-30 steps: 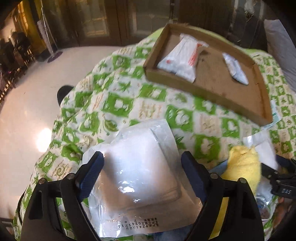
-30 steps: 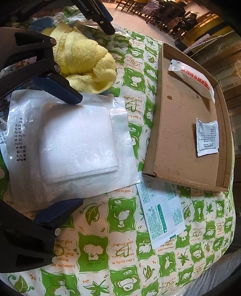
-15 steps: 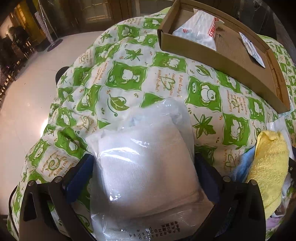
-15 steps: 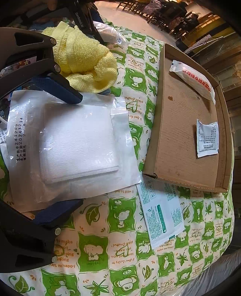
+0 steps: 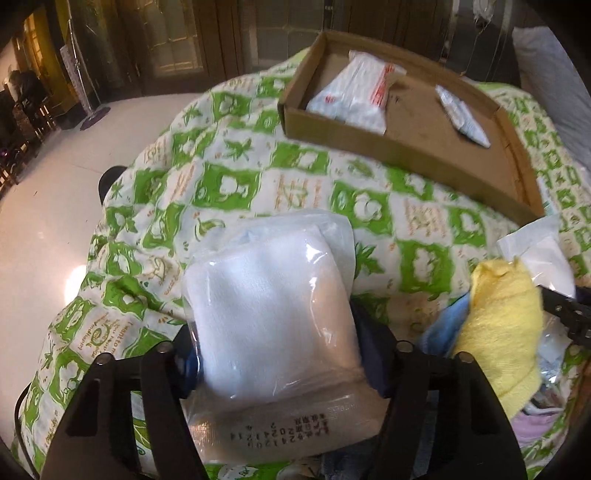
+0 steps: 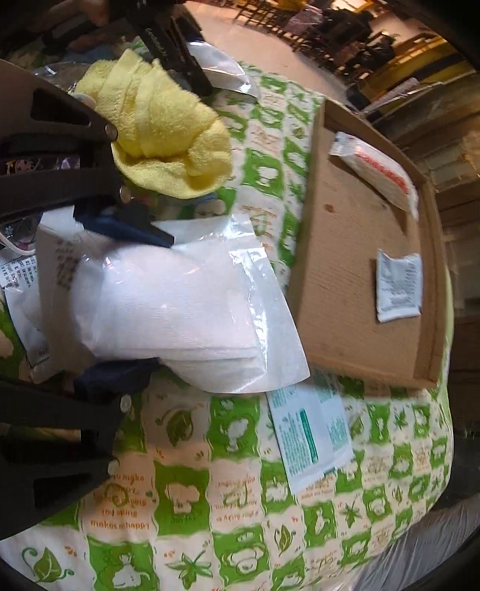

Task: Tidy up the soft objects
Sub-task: 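Lift the gauze pack with right tool while left tool grasps a small white pack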

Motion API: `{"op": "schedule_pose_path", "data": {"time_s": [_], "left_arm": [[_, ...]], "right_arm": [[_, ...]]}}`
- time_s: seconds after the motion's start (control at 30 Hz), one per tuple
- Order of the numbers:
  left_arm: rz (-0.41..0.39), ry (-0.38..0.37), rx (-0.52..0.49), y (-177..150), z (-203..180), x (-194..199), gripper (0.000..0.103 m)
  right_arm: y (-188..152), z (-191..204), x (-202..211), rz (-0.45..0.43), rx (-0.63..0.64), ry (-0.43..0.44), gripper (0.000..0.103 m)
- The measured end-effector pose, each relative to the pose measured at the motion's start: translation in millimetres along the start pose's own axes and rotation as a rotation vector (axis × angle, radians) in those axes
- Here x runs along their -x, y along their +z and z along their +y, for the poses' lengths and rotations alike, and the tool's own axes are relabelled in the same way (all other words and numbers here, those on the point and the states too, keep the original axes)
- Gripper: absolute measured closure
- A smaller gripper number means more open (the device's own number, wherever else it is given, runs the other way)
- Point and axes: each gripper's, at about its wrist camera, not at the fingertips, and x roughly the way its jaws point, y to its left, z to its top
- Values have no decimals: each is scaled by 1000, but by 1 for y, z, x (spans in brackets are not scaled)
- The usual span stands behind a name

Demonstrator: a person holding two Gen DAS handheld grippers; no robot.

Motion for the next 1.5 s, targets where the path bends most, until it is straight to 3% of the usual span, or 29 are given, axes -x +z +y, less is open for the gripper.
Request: {"op": "schedule_pose_path", "data": {"time_s": [0.2,0.57,0.93,1.17,1.5], "left_arm": [[-57,-41,2,3,-2,15,38],[-56,-48,2,3,1,10,38],[-52,-47,-9,2,-2,10,38],[-55,-57,-14,1,-2,11,38],[-37,-82,-14,4,-5,8,38]], "right_arm": [[-2,-5,4,-13,-31,3,53],[-4,-21,21,-53,-106,76,58],[-4,-45,49,-170,-195,144,58],[-2,-67,55,-165,-268,198,58],[1,-75,66,-185,-275,236,58]]}}
